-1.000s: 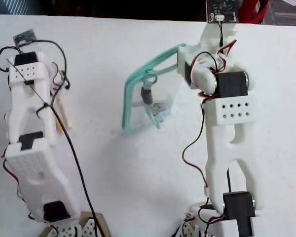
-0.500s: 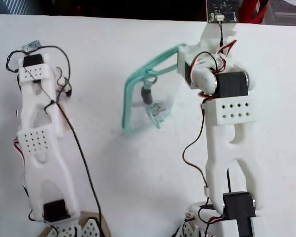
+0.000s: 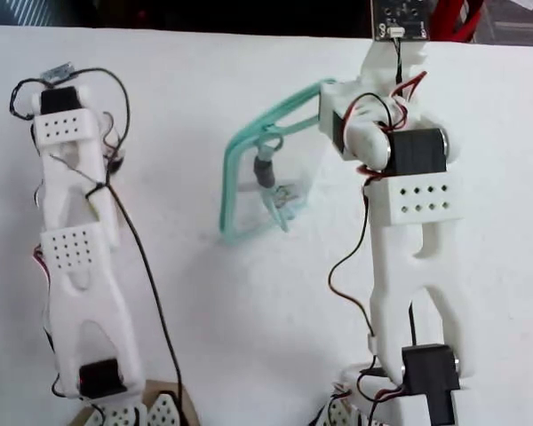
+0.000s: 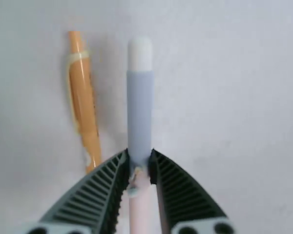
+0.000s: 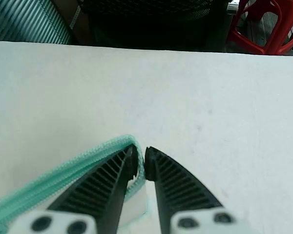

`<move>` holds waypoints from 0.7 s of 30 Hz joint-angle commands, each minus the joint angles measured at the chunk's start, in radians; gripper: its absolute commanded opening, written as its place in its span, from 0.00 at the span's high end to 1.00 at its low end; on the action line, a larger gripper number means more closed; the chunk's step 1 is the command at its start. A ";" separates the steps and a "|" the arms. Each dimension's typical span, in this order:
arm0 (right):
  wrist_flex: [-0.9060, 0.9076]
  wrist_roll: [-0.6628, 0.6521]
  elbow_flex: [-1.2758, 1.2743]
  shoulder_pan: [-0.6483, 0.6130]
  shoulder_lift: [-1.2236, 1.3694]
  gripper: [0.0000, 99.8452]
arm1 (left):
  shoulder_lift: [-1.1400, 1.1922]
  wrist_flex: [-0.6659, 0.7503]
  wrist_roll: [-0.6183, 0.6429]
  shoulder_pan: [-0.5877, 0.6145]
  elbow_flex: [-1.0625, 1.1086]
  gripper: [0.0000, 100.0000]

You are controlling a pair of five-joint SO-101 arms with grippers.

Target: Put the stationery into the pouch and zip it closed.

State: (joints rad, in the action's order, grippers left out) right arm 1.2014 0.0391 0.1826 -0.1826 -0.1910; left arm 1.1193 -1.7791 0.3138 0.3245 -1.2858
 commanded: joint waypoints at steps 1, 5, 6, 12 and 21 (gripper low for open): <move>-0.012 -0.002 0.003 0.012 -0.001 0.98 | -0.061 -0.014 0.006 -0.024 -0.077 0.98; -0.012 -0.002 0.003 0.016 -0.001 0.98 | -0.306 -0.014 -0.081 -0.082 -0.009 0.98; -0.012 -0.002 0.003 0.016 -0.001 0.98 | -0.395 -0.014 -0.104 -0.102 0.035 0.98; -0.012 -0.002 0.005 0.018 -0.001 0.98 | -0.992 -0.006 -0.121 -0.252 0.411 0.98; -0.012 -0.003 0.005 0.019 -0.001 0.98 | -1.639 0.256 -0.123 -0.409 0.721 0.98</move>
State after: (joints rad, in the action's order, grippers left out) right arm 1.2014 0.0391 0.1826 -0.1780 -0.1910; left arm -0.3261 -1.6579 0.1972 -0.0468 -0.6245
